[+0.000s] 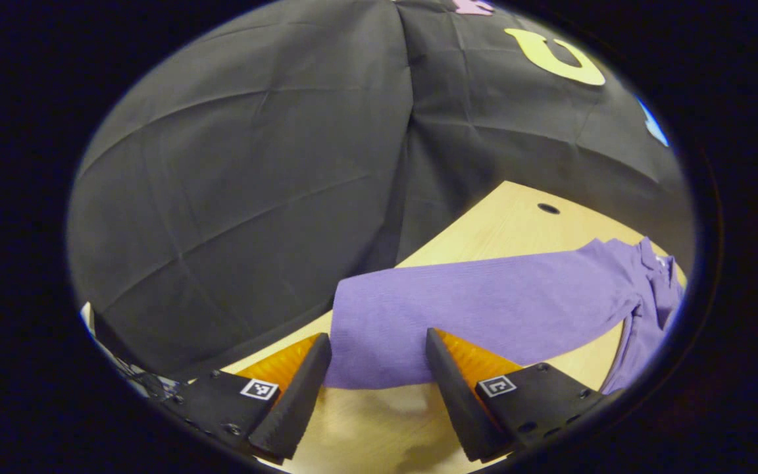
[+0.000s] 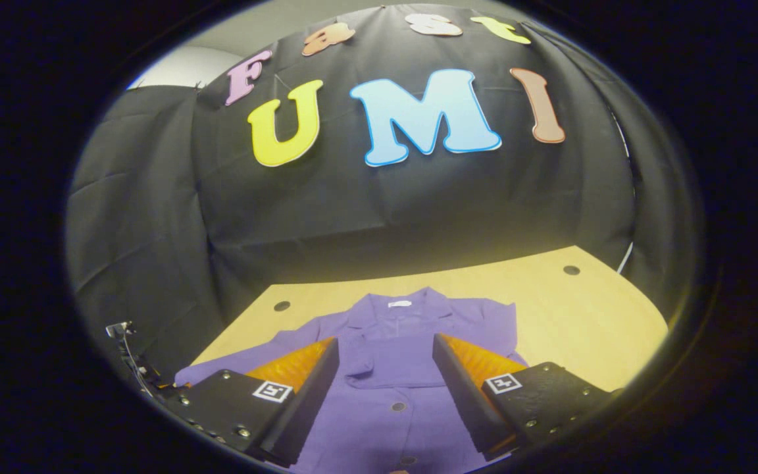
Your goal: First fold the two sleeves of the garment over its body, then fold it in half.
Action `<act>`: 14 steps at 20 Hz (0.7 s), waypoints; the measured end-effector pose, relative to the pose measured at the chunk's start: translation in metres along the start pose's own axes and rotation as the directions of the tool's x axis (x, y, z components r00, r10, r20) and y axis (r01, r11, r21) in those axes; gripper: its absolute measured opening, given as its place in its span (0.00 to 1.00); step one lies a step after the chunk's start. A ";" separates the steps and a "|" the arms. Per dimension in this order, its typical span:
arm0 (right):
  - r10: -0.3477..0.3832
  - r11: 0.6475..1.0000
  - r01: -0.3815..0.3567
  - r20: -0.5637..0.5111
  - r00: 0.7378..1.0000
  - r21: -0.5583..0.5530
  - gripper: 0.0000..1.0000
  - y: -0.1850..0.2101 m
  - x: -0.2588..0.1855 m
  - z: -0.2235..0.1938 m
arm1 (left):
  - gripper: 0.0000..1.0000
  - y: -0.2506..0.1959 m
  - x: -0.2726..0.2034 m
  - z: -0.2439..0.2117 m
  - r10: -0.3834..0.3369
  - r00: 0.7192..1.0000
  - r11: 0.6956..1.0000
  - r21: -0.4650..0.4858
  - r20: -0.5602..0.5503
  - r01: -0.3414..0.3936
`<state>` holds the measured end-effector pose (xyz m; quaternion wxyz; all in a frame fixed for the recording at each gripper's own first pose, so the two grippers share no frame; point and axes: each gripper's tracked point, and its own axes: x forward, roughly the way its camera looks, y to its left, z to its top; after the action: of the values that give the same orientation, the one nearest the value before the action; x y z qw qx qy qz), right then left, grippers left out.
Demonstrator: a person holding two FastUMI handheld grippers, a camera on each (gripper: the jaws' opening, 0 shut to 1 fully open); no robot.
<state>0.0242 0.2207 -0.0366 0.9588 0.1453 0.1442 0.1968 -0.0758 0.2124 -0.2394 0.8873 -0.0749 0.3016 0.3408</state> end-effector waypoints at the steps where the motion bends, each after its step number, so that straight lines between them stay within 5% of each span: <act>1: 0.003 1.000 -0.003 -0.002 1.000 0.004 0.91 0.001 -0.001 -0.001 | 0.92 0.001 0.001 -0.001 -0.002 1.000 1.000 0.004 -0.005 0.002; 4: 0.012 1.000 -0.012 -0.015 1.000 0.004 0.91 0.003 -0.003 -0.001 | 0.78 -0.008 0.002 0.000 -0.029 1.000 1.000 0.006 -0.003 0.029; 7: 0.014 1.000 -0.014 -0.021 1.000 -0.005 0.91 0.001 -0.006 -0.003 | 0.43 -0.025 0.003 0.004 -0.053 0.999 0.999 0.005 -0.001 0.053; 8: 0.018 1.000 -0.019 -0.021 1.000 -0.006 0.91 0.001 -0.007 -0.003 | 0.22 -0.027 0.003 0.002 -0.049 0.999 0.999 0.011 -0.006 0.049; 10: 0.023 1.000 -0.023 -0.018 1.000 -0.009 0.91 0.001 -0.010 -0.002 | 0.19 -0.034 0.004 -0.001 -0.049 0.999 0.999 0.018 -0.002 0.049; 11: 0.024 1.000 -0.024 -0.018 1.000 -0.010 0.91 0.000 -0.011 -0.002 | 0.08 -0.036 0.007 -0.003 -0.056 0.998 0.998 0.025 -0.007 0.056; 14: 0.020 1.000 -0.020 -0.011 1.000 -0.016 0.91 -0.007 -0.016 0.002 | 0.08 -0.048 -0.001 0.008 -0.088 0.996 0.995 0.048 -0.002 0.088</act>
<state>0.0136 0.2074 -0.0333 0.9572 0.1378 0.1465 0.2083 -0.0414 0.1783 -0.2358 0.9031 -0.0669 0.3059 0.2941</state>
